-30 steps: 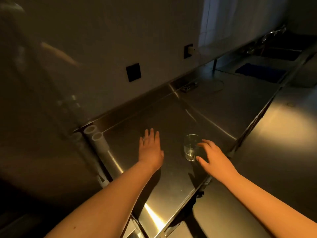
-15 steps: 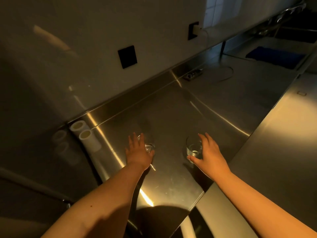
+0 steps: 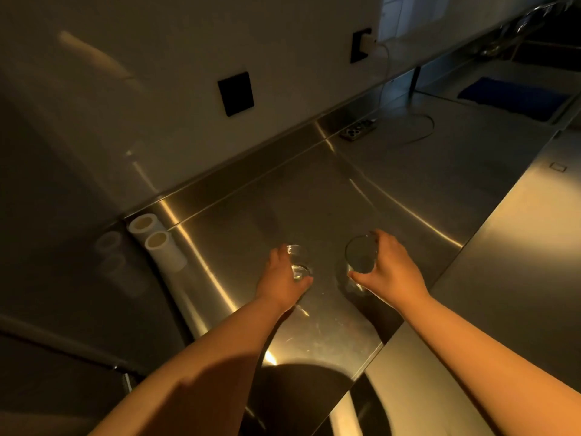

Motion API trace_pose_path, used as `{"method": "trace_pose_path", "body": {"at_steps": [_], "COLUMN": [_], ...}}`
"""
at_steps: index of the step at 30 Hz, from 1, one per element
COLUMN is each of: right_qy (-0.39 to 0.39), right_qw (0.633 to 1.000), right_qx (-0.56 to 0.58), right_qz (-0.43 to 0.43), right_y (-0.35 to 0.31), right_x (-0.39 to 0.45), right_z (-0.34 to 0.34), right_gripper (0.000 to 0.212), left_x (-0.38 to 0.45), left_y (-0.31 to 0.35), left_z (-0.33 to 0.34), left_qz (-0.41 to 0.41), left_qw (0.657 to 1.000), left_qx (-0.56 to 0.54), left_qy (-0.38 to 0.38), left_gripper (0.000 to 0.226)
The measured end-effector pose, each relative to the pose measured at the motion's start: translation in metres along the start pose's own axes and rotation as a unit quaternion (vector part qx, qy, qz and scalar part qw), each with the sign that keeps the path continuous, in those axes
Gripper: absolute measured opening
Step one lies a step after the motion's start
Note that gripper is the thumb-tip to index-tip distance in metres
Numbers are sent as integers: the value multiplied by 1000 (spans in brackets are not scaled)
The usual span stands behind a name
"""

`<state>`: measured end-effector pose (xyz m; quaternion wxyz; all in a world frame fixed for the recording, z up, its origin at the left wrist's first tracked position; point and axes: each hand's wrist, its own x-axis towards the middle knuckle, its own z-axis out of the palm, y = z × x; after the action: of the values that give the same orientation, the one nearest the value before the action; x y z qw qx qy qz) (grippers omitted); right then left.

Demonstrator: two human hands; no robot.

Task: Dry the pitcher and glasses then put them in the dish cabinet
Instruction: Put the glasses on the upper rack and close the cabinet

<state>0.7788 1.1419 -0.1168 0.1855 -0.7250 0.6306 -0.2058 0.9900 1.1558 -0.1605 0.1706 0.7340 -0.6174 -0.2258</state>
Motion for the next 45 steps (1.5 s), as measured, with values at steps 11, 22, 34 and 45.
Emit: {"method": "trace_pose_path", "body": {"at_steps": [11, 22, 34, 45], "right_qy": [15, -61, -69, -73], "right_qw": [990, 987, 989, 972], "right_qx": [89, 42, 23, 223], "right_qz": [-111, -141, -126, -4], "right_y": [-53, -58, -40, -16], "right_x": [14, 9, 8, -8], "right_z": [-42, -18, 19, 47], "right_gripper": [95, 98, 98, 133], "left_x": [-13, -14, -14, -14], "left_y": [32, 16, 17, 15], "left_z": [24, 22, 23, 21], "left_qz": [68, 13, 6, 38], "left_qw": [993, 996, 996, 993], "left_qx": [-41, 24, 13, 51], "left_qy": [-87, -90, -93, -99], "left_gripper": [93, 103, 101, 99]}}
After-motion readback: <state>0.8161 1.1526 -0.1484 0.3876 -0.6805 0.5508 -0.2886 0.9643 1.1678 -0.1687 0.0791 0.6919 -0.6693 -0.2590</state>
